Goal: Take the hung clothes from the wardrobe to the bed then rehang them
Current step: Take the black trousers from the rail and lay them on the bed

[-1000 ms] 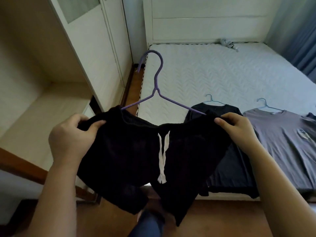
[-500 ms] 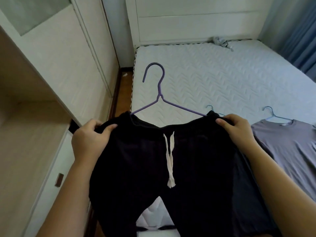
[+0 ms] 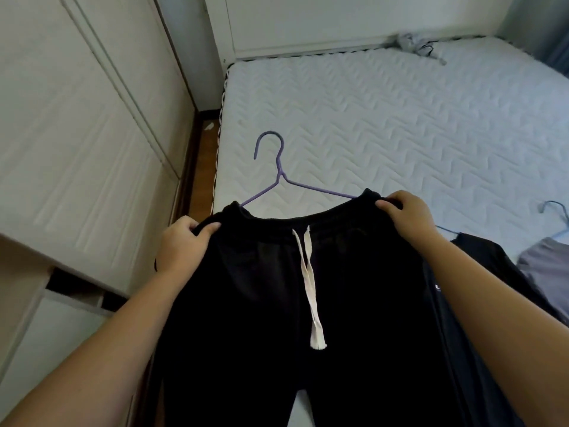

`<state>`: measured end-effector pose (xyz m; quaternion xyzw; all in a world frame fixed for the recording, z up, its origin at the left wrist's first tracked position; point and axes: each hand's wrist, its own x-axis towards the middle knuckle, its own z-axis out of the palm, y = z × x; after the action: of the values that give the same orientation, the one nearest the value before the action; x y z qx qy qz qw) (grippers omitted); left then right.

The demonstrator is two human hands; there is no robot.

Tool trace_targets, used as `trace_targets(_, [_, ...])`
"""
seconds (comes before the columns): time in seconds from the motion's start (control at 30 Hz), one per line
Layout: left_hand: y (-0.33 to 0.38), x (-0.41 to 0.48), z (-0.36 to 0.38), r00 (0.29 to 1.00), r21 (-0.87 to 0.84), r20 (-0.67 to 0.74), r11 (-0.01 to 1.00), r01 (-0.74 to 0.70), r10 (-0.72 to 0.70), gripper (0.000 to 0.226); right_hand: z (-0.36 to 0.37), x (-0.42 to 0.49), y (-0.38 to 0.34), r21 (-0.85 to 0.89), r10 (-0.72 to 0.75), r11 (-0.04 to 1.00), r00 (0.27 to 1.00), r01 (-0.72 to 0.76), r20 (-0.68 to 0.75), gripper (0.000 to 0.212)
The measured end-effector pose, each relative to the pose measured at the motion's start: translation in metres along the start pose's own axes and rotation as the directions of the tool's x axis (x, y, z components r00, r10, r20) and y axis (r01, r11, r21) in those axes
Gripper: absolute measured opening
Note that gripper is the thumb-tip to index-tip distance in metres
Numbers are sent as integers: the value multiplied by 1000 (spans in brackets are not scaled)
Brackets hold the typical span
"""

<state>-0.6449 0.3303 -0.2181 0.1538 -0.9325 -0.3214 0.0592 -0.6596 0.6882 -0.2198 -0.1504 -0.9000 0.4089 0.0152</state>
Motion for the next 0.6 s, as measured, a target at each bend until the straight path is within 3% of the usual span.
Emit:
trace_targets(0.3, [-94,97,175,989,303,63,947,110,-135,43,136,87,121,-108,138,986,984,-126,116,25])
trace_targets(0.47, [-132,111,244,969,386,75,903,189,-235,46,174,104,171,-120,234,967,968,-223,89,23])
trace_targets(0.6, [-153,106,271,991,381,-77,915,131,-109,42,195,106,200,-140,213,966,976,-216,-35,18])
